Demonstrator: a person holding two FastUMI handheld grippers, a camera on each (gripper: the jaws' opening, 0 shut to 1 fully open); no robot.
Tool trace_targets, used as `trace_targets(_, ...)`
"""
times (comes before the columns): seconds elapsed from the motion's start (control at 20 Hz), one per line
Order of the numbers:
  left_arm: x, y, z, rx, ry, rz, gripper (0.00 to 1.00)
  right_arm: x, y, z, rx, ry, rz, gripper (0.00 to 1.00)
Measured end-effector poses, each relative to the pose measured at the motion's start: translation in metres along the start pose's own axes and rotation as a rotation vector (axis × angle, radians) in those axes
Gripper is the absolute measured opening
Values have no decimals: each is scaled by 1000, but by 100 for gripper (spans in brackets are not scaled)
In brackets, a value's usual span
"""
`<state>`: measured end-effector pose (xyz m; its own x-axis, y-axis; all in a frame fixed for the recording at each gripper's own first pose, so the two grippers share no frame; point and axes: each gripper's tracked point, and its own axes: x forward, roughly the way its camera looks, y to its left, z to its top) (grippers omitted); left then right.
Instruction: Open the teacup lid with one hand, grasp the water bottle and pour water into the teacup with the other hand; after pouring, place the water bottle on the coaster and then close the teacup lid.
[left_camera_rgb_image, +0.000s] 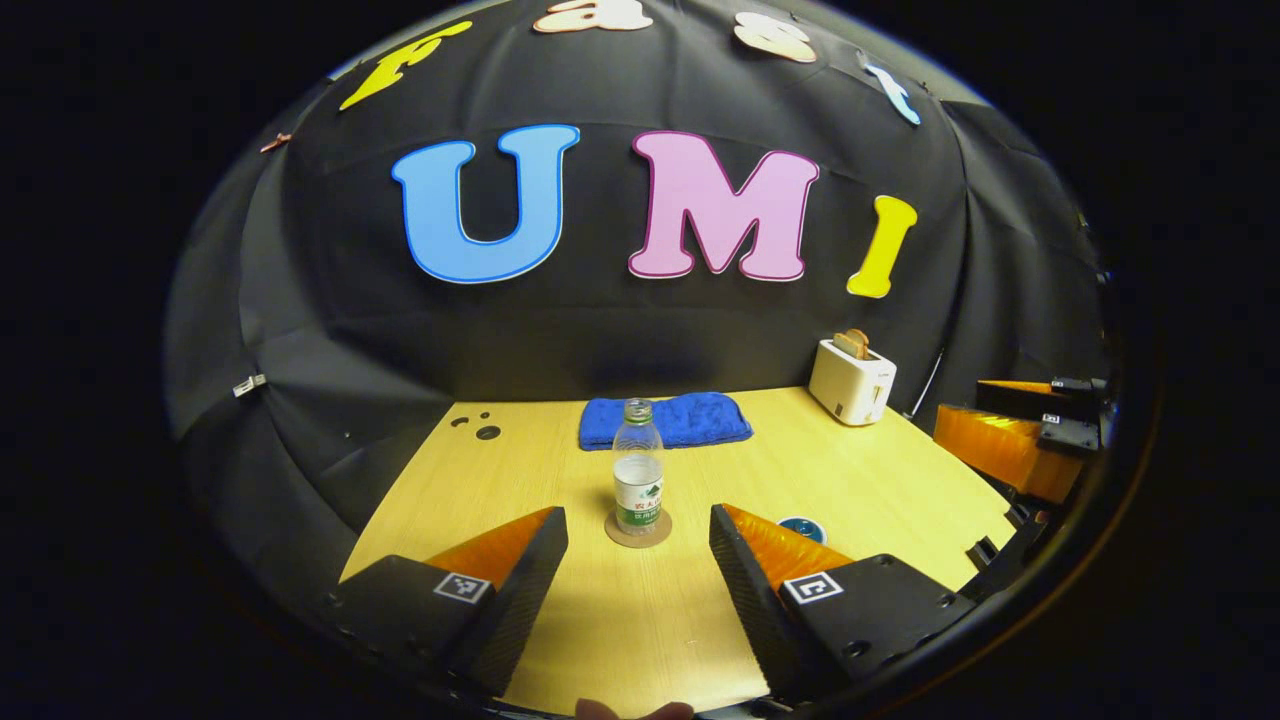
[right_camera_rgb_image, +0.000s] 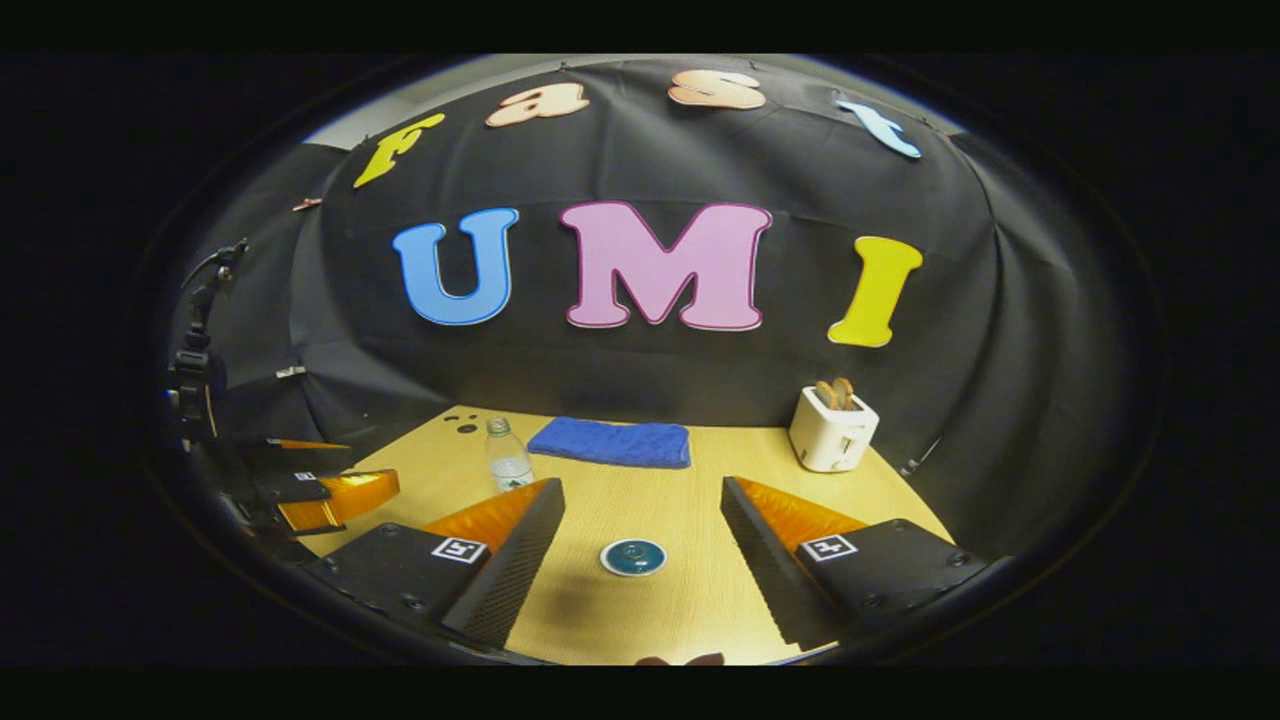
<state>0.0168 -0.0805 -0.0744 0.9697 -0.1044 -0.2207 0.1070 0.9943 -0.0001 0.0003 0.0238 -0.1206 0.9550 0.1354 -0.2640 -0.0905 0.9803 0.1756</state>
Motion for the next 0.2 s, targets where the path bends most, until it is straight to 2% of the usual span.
trace_targets(0.2, -6, 1, -4, -36, -5, -30, 91, -15, -7, 15, -20, -33, -49, 98)
